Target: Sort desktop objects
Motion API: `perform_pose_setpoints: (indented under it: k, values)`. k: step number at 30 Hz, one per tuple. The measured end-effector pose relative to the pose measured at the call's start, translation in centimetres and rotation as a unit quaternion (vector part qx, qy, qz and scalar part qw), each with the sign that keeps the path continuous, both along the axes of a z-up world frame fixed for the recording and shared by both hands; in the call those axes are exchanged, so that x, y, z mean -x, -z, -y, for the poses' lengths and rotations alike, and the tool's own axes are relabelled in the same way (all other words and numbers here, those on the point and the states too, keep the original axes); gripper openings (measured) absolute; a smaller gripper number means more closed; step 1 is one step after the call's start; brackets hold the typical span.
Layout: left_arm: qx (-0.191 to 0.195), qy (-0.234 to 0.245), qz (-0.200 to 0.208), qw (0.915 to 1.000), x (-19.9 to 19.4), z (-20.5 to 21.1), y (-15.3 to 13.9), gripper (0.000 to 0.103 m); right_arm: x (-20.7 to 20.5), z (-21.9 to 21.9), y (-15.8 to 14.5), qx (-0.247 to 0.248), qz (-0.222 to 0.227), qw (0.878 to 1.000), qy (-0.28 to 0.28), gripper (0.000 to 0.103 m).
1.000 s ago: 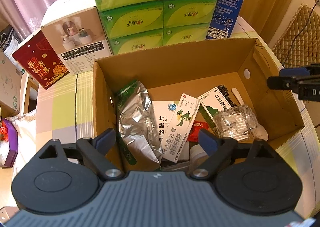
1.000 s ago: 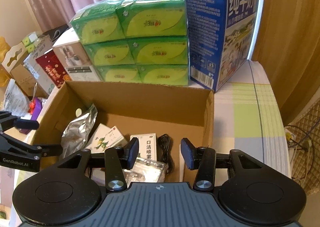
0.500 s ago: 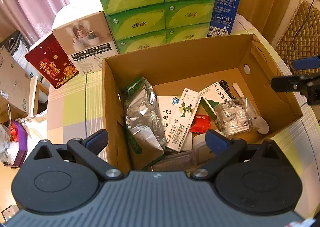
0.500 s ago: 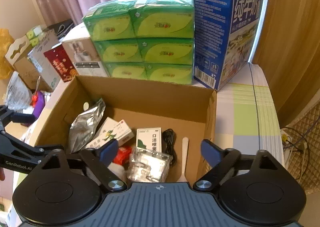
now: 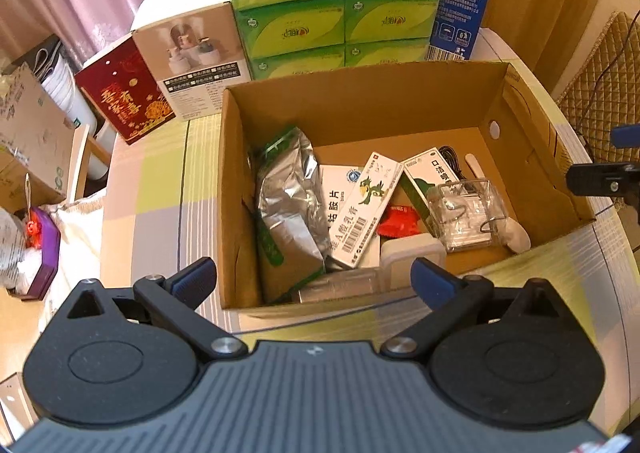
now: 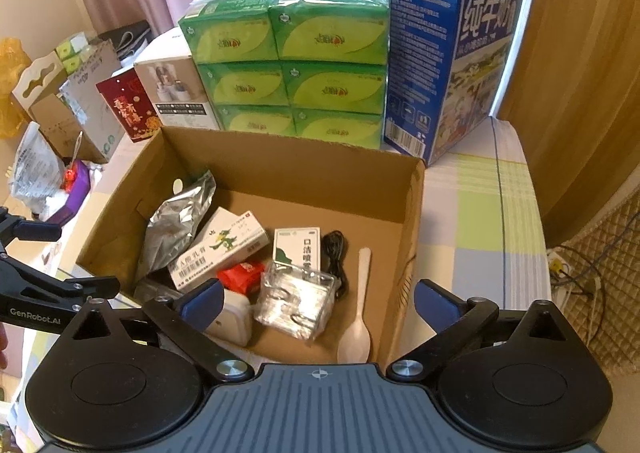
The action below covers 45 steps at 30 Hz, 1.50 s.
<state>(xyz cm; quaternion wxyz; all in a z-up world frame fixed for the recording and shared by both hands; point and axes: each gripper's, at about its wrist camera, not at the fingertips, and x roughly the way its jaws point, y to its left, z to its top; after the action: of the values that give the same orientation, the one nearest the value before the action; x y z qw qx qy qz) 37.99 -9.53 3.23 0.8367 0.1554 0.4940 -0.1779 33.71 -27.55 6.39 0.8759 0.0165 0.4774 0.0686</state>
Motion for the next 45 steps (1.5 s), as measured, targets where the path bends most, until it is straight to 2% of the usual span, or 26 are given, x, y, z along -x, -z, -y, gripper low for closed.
perform_pose_setpoints:
  k: [25,41,45]
  values:
    - [0.043,-0.027,0.026,0.9984,5.6,-1.6,-5.0,0.101,6.0,-0.4,-3.3,-0.002,0.005,1.0,0.014,0.101]
    - [0.072,-0.046,0.045,0.9953,11.7,-3.2,-6.5,0.101,11.8,-0.3,-4.1,-0.017,0.017,1.0,0.012,0.101]
    - [0.068,-0.05,0.058,0.9948,13.4,-3.4,-7.0,0.102,13.6,-0.5,-4.6,-0.013,0.028,0.999,0.011,0.101]
